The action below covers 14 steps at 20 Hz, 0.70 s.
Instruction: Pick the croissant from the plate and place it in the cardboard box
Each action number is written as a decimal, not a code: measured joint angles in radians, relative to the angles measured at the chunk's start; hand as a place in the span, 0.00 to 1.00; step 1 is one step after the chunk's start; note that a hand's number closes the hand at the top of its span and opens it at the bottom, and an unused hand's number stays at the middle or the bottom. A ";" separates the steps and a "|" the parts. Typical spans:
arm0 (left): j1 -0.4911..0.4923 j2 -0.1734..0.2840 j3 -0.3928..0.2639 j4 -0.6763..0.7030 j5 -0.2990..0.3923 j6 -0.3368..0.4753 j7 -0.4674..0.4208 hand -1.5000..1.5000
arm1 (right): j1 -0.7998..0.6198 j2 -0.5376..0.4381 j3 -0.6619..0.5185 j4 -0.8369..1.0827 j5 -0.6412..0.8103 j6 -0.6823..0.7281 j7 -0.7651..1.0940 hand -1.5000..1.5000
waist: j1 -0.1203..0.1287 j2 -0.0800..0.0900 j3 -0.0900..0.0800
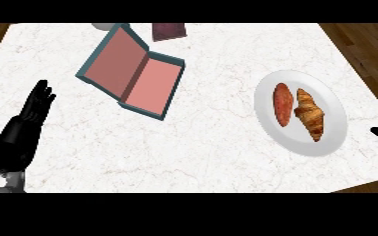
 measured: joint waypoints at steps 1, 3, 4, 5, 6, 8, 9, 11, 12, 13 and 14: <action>0.012 0.009 -0.008 0.011 -0.016 0.000 0.005 0.50 | 0.029 0.019 -0.043 0.014 -0.002 -0.027 -0.051 0.00 | -0.001 0.004 0.000; 0.027 0.018 -0.030 0.024 -0.048 0.004 0.012 0.50 | 0.089 0.052 -0.104 0.035 0.003 -0.050 -0.182 0.00 | 0.005 0.008 -0.001; 0.029 0.020 -0.040 0.030 -0.063 0.007 0.014 0.50 | 0.122 0.064 -0.127 0.045 0.015 -0.055 -0.252 0.00 | 0.011 0.010 -0.003; 0.032 0.022 -0.050 0.035 -0.077 0.009 0.016 0.50 | 0.163 0.078 -0.143 0.054 0.032 -0.058 -0.323 0.00 | 0.021 0.012 -0.005; 0.029 0.021 -0.060 0.043 -0.091 0.009 0.016 0.50 | 0.206 0.093 -0.155 0.066 0.051 -0.057 -0.391 0.00 | 0.030 0.013 -0.007; 0.009 0.011 -0.089 0.059 -0.122 0.016 0.021 0.50 | 0.285 0.124 -0.166 0.099 0.110 -0.077 -0.503 0.00 | 0.055 0.018 -0.011; 0.004 0.010 -0.102 0.061 -0.136 0.017 0.027 0.50 | 0.328 0.144 -0.170 0.107 0.140 -0.093 -0.544 0.00 | 0.070 0.019 -0.013; -0.017 -0.006 -0.128 0.070 -0.163 0.023 0.039 0.50 | 0.410 0.188 -0.178 0.102 0.189 -0.119 -0.590 0.00 | 0.097 0.019 -0.016; -0.035 -0.017 -0.140 0.086 -0.175 0.023 0.036 0.50 | 0.446 0.212 -0.174 0.095 0.214 -0.129 -0.602 0.00 | 0.108 0.020 -0.017; -0.051 -0.023 -0.148 0.091 -0.185 0.023 0.042 0.50 | 0.491 0.236 -0.163 0.063 0.236 -0.136 -0.599 0.00 | 0.119 0.020 -0.018; -0.062 -0.028 -0.156 0.091 -0.194 0.022 0.051 0.50 | 0.527 0.255 -0.149 0.041 0.260 -0.143 -0.593 0.00 | 0.130 0.020 -0.019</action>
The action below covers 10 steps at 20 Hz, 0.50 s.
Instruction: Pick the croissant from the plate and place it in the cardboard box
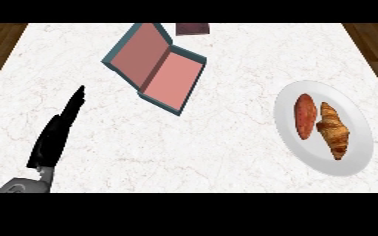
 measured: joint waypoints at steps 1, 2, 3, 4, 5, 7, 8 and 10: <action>-0.009 -0.002 -0.002 0.007 -0.004 -0.005 0.003 0.50 | 0.038 0.015 0.026 -0.022 0.019 -0.013 0.004 0.00 | 0.008 0.000 -0.001; -0.017 -0.013 -0.009 0.013 -0.014 -0.002 0.003 0.50 | 0.073 0.027 0.050 -0.054 0.037 -0.029 0.020 0.00 | 0.015 0.000 -0.001; -0.029 -0.019 -0.009 0.033 -0.020 -0.006 -0.003 0.50 | 0.092 0.036 0.073 -0.087 0.065 -0.043 0.052 0.00 | 0.022 0.001 -0.002; -0.035 -0.020 -0.009 0.046 -0.026 -0.010 -0.009 0.50 | 0.124 0.043 0.094 -0.120 0.085 -0.056 0.081 0.00 | 0.028 0.001 -0.002; -0.039 -0.025 -0.013 0.043 -0.033 -0.009 -0.005 0.50 | 0.156 0.049 0.116 -0.161 0.111 -0.068 0.117 0.00 | 0.033 0.001 -0.002; -0.059 -0.041 -0.016 0.057 -0.044 -0.004 0.001 0.50 | 0.208 0.057 0.157 -0.225 0.169 -0.086 0.196 0.00 | 0.040 0.002 -0.003; -0.065 -0.042 -0.019 0.048 -0.048 -0.006 0.011 0.50 | 0.223 0.060 0.182 -0.257 0.208 -0.100 0.250 0.00 | 0.045 0.003 -0.003; -0.080 -0.051 -0.016 0.065 -0.056 -0.009 0.010 0.50 | 0.257 0.064 0.220 -0.309 0.271 -0.119 0.336 0.00 | 0.048 0.003 -0.003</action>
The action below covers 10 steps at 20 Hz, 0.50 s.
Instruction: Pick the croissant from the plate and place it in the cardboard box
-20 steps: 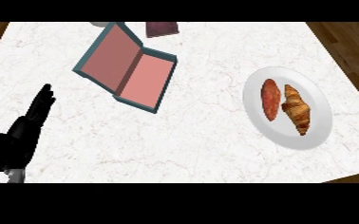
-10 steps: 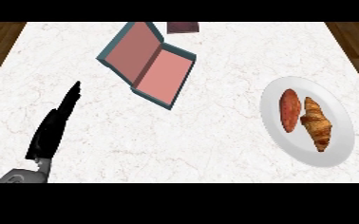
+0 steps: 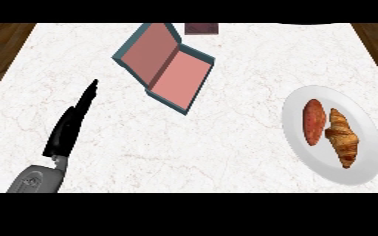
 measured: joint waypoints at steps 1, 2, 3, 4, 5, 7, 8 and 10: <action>0.002 0.000 -0.001 -0.005 -0.004 -0.003 0.003 0.50 | 0.007 0.001 0.029 -0.025 0.038 -0.019 0.053 0.00 | 0.003 0.000 0.000; -0.009 -0.005 -0.004 -0.009 -0.009 -0.003 0.016 0.50 | 0.003 0.002 0.054 -0.039 0.081 -0.039 0.108 0.00 | 0.006 0.000 0.000; -0.016 -0.008 -0.001 -0.004 -0.011 -0.005 0.020 0.50 | 0.010 0.003 0.079 -0.066 0.120 -0.050 0.165 0.00 | 0.007 0.001 0.000; -0.018 -0.006 0.002 -0.007 -0.011 -0.012 0.024 0.50 | 0.017 0.004 0.093 -0.087 0.156 -0.053 0.213 0.00 | 0.008 0.000 0.000; -0.021 -0.010 0.001 -0.007 -0.013 -0.014 0.030 0.50 | 0.010 0.004 0.108 -0.100 0.199 -0.055 0.271 0.00 | 0.011 0.001 0.000; 0.000 -0.012 -0.001 -0.018 -0.020 -0.018 0.017 0.50 | -0.012 0.002 0.118 -0.134 0.273 -0.028 0.383 0.00 | 0.016 0.001 0.000; 0.002 -0.015 0.002 -0.011 -0.023 -0.021 0.012 0.50 | -0.027 0.003 0.132 -0.145 0.313 -0.017 0.427 0.00 | 0.016 0.000 0.000; -0.008 -0.018 0.012 -0.002 -0.027 -0.031 0.012 0.50 | -0.071 -0.004 0.132 -0.145 0.362 0.021 0.499 0.00 | 0.015 -0.001 0.000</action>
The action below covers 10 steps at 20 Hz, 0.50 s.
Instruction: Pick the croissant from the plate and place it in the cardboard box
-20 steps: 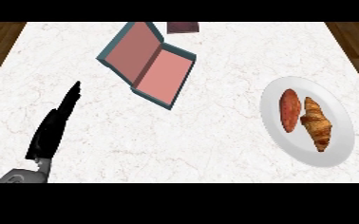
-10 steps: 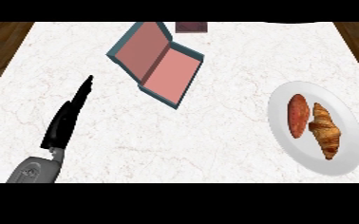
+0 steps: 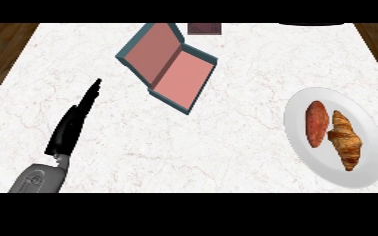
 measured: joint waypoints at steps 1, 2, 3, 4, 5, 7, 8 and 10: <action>0.006 -0.001 0.004 0.001 -0.003 -0.002 -0.007 0.50 | -0.027 0.002 0.010 0.005 0.032 0.016 0.037 0.00 | 0.001 0.000 0.000; -0.001 -0.004 0.009 0.003 -0.007 -0.005 -0.002 0.50 | -0.053 0.004 0.021 0.025 0.056 0.019 0.060 0.00 | 0.000 -0.001 0.000; 0.004 -0.009 0.010 0.008 -0.012 -0.005 -0.013 0.50 | -0.085 -0.006 0.012 0.035 0.063 0.041 0.091 0.00 | 0.000 -0.001 0.001; 0.012 -0.012 0.013 0.001 -0.017 -0.008 -0.011 0.50 | -0.089 -0.004 0.022 0.035 0.070 0.048 0.106 0.00 | -0.001 -0.002 0.001; 0.006 -0.021 0.015 0.006 -0.025 -0.008 -0.005 0.50 | -0.098 -0.001 0.034 0.038 0.088 0.056 0.125 0.00 | -0.003 -0.002 0.001; -0.001 -0.032 0.027 0.033 -0.034 -0.012 -0.027 0.50 | -0.155 -0.007 0.029 0.077 0.099 0.078 0.152 0.00 | -0.003 -0.002 0.001; -0.006 -0.038 0.029 0.029 -0.044 -0.012 -0.018 0.50 | -0.170 -0.012 0.022 0.090 0.096 0.090 0.154 0.00 | -0.004 -0.002 0.001; 0.005 -0.054 0.036 0.044 -0.056 -0.016 -0.037 0.50 | -0.190 -0.015 0.011 0.117 0.094 0.096 0.144 0.00 | -0.005 -0.003 0.001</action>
